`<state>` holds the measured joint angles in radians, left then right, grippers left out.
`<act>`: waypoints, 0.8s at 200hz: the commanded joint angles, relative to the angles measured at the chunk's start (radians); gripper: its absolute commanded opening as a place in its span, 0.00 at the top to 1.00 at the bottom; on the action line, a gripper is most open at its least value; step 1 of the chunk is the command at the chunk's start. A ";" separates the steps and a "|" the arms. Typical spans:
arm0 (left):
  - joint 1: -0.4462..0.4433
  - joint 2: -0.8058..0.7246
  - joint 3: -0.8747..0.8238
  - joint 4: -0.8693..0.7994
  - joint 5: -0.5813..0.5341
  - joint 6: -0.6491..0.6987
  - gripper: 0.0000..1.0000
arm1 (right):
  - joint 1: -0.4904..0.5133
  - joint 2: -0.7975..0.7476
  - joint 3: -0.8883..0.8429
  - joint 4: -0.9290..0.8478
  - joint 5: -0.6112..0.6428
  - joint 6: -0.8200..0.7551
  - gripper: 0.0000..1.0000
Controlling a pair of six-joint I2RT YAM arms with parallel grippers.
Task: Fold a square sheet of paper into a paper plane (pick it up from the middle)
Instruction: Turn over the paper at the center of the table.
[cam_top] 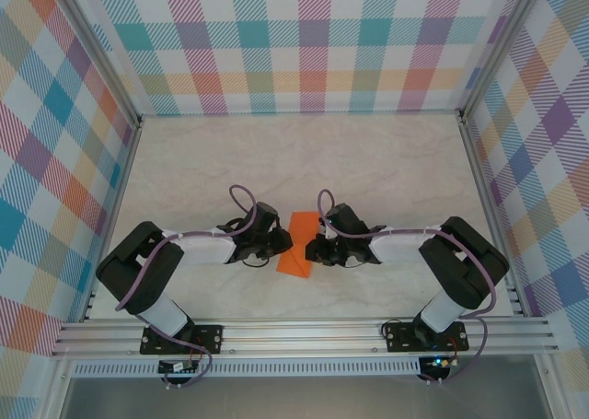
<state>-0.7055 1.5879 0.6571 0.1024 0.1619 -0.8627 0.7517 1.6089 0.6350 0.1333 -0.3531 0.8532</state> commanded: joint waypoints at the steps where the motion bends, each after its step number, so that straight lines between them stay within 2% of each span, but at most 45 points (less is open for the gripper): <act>1: -0.004 -0.063 -0.023 -0.037 -0.026 -0.010 0.78 | 0.000 -0.029 0.025 -0.047 -0.011 -0.046 0.91; 13: -0.004 -0.105 -0.032 -0.054 -0.049 -0.016 0.78 | 0.000 -0.056 0.052 -0.119 0.008 -0.073 0.97; 28: -0.005 -0.172 -0.046 -0.089 -0.088 -0.018 0.76 | 0.000 -0.114 0.076 -0.213 0.046 -0.112 1.00; 39: -0.005 -0.226 -0.057 -0.120 -0.125 -0.017 0.75 | 0.001 -0.163 0.115 -0.353 0.111 -0.150 1.00; 64: -0.003 -0.349 -0.063 -0.225 -0.204 0.003 0.72 | 0.016 -0.252 0.253 -0.743 0.376 -0.229 1.00; 84: 0.006 -0.420 -0.066 -0.286 -0.241 0.016 0.69 | 0.039 -0.238 0.406 -1.041 0.621 -0.251 0.99; 99: 0.015 -0.469 -0.070 -0.300 -0.246 0.010 0.60 | 0.057 -0.175 0.505 -1.239 0.787 -0.224 0.99; 115: 0.022 -0.508 -0.073 -0.304 -0.252 0.000 0.54 | 0.074 -0.090 0.574 -1.367 0.899 -0.188 0.98; 128: 0.031 -0.541 -0.080 -0.302 -0.258 -0.014 0.43 | 0.085 -0.026 0.607 -1.396 0.925 -0.173 0.98; 160: 0.077 -0.581 -0.071 -0.294 -0.214 -0.047 0.20 | 0.130 0.136 0.690 -1.380 0.897 -0.136 0.93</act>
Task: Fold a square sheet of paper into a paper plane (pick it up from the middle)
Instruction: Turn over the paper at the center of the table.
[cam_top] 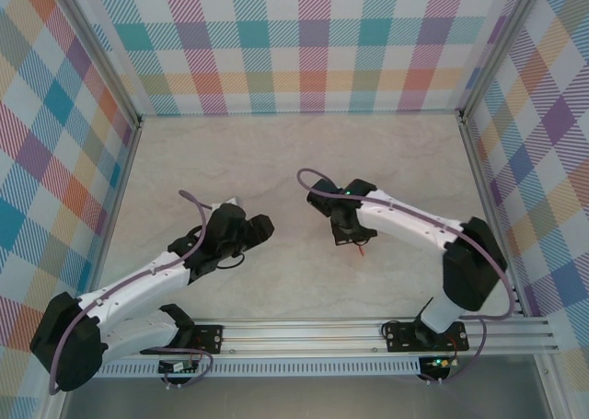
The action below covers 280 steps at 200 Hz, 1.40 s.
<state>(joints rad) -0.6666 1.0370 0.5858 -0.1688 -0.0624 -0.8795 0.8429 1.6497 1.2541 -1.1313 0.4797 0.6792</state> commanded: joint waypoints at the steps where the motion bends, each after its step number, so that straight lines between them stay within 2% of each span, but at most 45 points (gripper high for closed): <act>1: 0.041 -0.030 0.002 -0.024 0.013 -0.032 0.19 | 0.042 0.103 0.077 -0.114 0.062 0.039 0.92; 35: 0.099 -0.033 0.051 -0.025 0.071 -0.058 0.01 | 0.091 0.273 0.172 -0.036 -0.065 0.037 0.86; 55: 0.131 -0.015 0.085 -0.027 0.097 -0.053 0.00 | 0.098 0.337 0.181 0.020 -0.140 0.041 0.83; 65: 0.144 -0.001 0.101 -0.021 0.113 -0.053 0.00 | 0.100 0.349 0.175 0.050 -0.170 0.042 0.78; 86: 0.163 0.040 0.140 -0.017 0.151 -0.066 0.00 | 0.102 0.345 0.154 0.125 -0.232 0.029 0.76; 98: 0.163 0.055 0.160 -0.019 0.165 -0.065 0.00 | 0.100 0.326 0.129 0.164 -0.244 0.028 0.69; 125: 0.172 0.052 0.177 -0.040 0.146 -0.096 0.00 | 0.101 0.277 0.089 0.237 -0.267 0.041 0.58; 149: 0.176 0.037 0.196 -0.068 0.110 -0.106 0.00 | 0.099 0.254 0.055 0.312 -0.312 0.054 0.54; 196: 0.177 0.035 0.272 -0.201 0.061 -0.084 0.00 | 0.099 0.199 0.010 0.358 -0.281 0.106 0.47; 227: 0.180 0.034 0.286 -0.209 0.047 -0.060 0.00 | 0.096 0.132 -0.025 0.361 -0.240 0.120 0.42; 249: 0.185 0.040 0.309 -0.202 0.083 -0.050 0.00 | 0.094 0.098 -0.029 0.349 -0.222 0.118 0.42; 280: 0.186 0.045 0.344 -0.206 0.075 -0.027 0.00 | 0.094 0.075 -0.041 0.339 -0.210 0.113 0.41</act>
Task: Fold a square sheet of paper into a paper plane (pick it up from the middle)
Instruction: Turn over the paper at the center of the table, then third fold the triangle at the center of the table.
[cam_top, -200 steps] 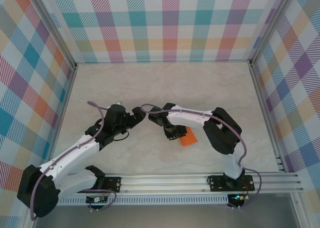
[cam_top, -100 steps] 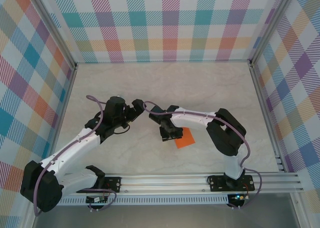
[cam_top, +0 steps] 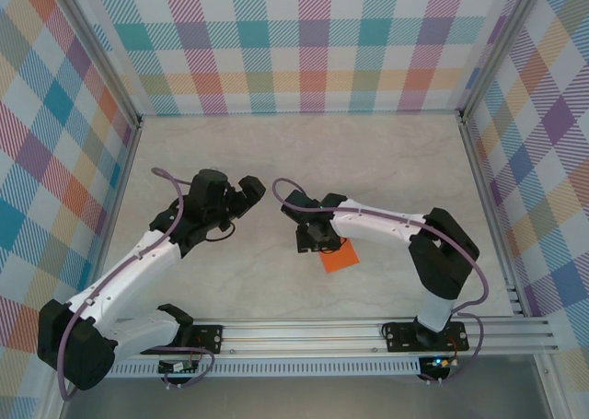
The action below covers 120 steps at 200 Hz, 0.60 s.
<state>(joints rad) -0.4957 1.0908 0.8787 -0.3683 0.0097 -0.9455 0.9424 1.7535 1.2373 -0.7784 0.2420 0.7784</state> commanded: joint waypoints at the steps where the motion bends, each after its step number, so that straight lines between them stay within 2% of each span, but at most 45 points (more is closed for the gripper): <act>1: 0.015 -0.009 0.051 -0.005 0.004 0.040 0.00 | -0.005 -0.030 -0.025 -0.014 0.029 0.013 0.41; 62: 0.015 0.026 0.046 0.047 0.039 0.059 0.00 | -0.038 -0.072 -0.115 0.007 0.047 0.028 0.38; 91: 0.015 0.037 0.041 0.018 0.037 0.107 0.00 | -0.086 -0.119 -0.210 0.099 -0.018 0.027 0.37; 120: 0.015 0.032 -0.046 0.071 0.097 0.131 0.00 | -0.134 -0.174 -0.287 0.179 -0.085 0.012 0.37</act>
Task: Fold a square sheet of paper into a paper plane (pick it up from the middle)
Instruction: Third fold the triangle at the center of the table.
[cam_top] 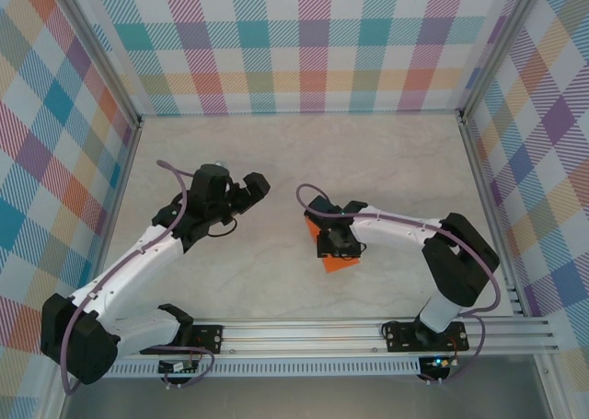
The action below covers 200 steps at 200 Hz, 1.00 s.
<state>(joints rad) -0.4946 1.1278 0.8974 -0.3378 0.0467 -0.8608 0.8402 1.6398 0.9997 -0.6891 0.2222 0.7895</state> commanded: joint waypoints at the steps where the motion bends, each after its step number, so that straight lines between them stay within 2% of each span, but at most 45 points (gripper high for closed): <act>1: 0.014 -0.006 -0.069 0.046 0.066 0.048 0.00 | -0.034 -0.063 -0.054 0.094 -0.068 0.001 0.37; 21: 0.011 0.003 -0.152 0.170 0.158 0.039 0.00 | -0.092 -0.115 -0.137 0.179 -0.149 -0.003 0.37; 43: -0.013 0.028 -0.213 0.249 0.209 0.022 0.05 | -0.138 -0.175 -0.191 0.199 -0.160 -0.036 0.37; 66: -0.081 0.082 -0.220 0.269 0.189 0.033 0.09 | -0.229 -0.238 -0.255 0.234 -0.236 -0.086 0.35; 77: -0.119 0.121 -0.209 0.273 0.178 0.033 0.10 | -0.252 -0.264 -0.275 0.222 -0.234 -0.087 0.36; 102: -0.203 0.220 -0.170 0.291 0.142 0.030 0.24 | -0.292 -0.323 -0.348 0.272 -0.287 -0.093 0.34; 117: -0.246 0.294 -0.142 0.331 0.147 0.018 0.34 | -0.319 -0.319 -0.366 0.276 -0.327 -0.110 0.40; 163: -0.345 0.546 0.080 0.283 0.164 0.038 0.64 | -0.341 -0.362 -0.412 0.310 -0.376 -0.131 0.40; 200: -0.399 0.666 0.186 0.231 0.177 0.009 0.72 | -0.372 -0.385 -0.435 0.343 -0.449 -0.143 0.43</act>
<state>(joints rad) -0.8547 1.7416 1.0210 -0.0494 0.2119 -0.8440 0.4801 1.2819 0.5831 -0.3870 -0.1619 0.6708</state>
